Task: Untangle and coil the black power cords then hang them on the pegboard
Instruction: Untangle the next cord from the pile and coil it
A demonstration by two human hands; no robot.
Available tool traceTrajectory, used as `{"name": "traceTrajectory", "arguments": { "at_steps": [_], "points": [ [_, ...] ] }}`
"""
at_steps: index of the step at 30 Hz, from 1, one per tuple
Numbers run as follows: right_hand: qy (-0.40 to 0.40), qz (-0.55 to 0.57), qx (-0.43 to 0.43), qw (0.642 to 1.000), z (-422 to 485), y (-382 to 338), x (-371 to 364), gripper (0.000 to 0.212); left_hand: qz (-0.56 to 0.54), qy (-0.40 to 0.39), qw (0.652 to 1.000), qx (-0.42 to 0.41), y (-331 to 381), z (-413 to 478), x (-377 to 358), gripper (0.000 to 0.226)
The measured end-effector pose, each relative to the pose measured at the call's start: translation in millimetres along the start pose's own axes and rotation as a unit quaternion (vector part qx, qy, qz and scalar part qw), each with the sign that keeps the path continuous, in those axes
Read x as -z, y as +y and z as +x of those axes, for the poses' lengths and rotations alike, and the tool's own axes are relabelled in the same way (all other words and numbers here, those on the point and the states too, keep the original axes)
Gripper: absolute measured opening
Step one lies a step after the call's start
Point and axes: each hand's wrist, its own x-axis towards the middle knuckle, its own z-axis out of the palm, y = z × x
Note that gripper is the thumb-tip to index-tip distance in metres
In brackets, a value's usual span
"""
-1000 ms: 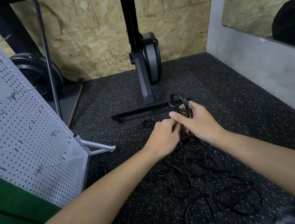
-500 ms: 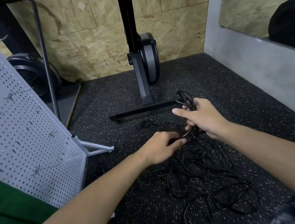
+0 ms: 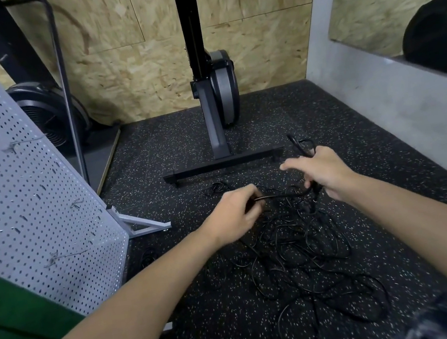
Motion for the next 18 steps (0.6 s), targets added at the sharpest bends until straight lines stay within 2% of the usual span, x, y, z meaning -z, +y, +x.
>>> {"name": "traceTrajectory", "arguments": {
  "at_steps": [2,5,7,8,16,18],
  "points": [
    [-0.015,0.045,-0.016,0.999,4.0,-4.7,7.3,0.049,-0.004,-0.011,0.999,0.032,-4.6,1.5,3.1,0.014],
    [-0.010,0.145,-0.017,0.989,7.6,-13.0,17.9,0.032,-0.050,-0.114,0.986,0.109,-14.3,-0.5,3.7,0.026],
    [0.000,0.175,-0.012,0.984,7.4,-16.9,22.4,0.020,-0.083,-0.155,0.974,0.141,-23.6,-3.6,0.7,0.030],
    [0.000,0.180,-0.010,0.984,6.9,-18.4,23.8,0.014,-0.089,-0.162,0.972,0.146,-28.2,-4.5,0.1,0.031],
    [-0.015,0.188,-0.004,0.982,6.7,-25.5,33.5,0.014,-0.026,-0.135,0.979,0.147,-38.6,-2.3,7.0,0.037],
    [-0.015,0.169,-0.007,0.985,7.8,-23.3,35.1,0.013,-0.076,-0.127,0.974,0.173,-47.2,-2.5,8.7,0.032]
  ]
}}
